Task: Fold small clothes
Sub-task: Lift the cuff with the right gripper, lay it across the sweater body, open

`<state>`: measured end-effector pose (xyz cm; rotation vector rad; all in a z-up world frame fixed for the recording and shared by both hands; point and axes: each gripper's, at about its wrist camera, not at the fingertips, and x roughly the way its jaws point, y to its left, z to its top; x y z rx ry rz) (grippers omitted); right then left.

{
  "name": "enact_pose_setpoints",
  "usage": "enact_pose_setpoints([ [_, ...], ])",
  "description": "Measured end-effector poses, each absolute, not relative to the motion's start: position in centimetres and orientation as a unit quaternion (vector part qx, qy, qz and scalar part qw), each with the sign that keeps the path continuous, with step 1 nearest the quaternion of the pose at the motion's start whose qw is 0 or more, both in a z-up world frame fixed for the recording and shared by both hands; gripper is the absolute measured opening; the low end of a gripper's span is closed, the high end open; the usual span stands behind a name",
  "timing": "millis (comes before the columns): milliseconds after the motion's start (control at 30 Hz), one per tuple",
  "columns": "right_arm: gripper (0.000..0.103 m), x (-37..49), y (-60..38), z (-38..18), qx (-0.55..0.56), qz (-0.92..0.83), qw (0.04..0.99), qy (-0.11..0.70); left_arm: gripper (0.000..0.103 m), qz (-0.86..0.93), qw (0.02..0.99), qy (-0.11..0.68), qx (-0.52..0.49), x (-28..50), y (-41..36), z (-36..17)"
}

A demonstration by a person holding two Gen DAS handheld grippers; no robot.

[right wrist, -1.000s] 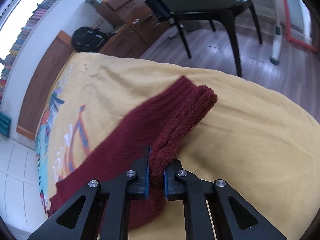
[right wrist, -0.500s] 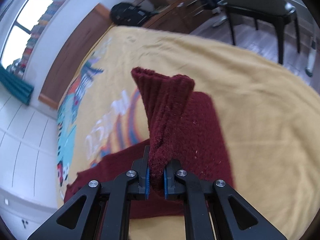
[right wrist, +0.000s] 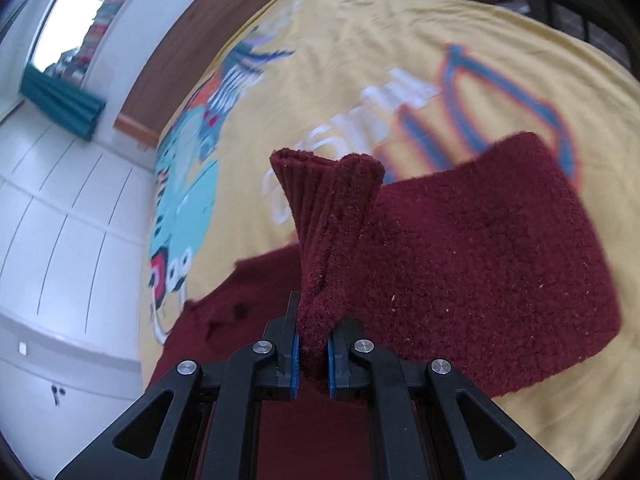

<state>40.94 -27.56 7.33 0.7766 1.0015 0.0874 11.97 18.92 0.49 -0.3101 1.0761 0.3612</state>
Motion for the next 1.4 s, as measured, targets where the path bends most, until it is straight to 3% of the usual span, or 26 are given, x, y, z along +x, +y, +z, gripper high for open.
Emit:
enact_pose_setpoints([
  [733, 0.010, 44.9, -0.1, 7.7, 0.296, 0.191, 0.793, 0.498, 0.102, 0.195, 0.824, 0.501, -0.177, 9.4, 26.8, -1.3],
  [1400, 0.013, 42.6, 9.8, 0.8, 0.178, 0.229, 0.773, 0.565, 0.102, 0.203, 0.825, 0.497, -0.178, 9.2, 27.9, -2.0],
])
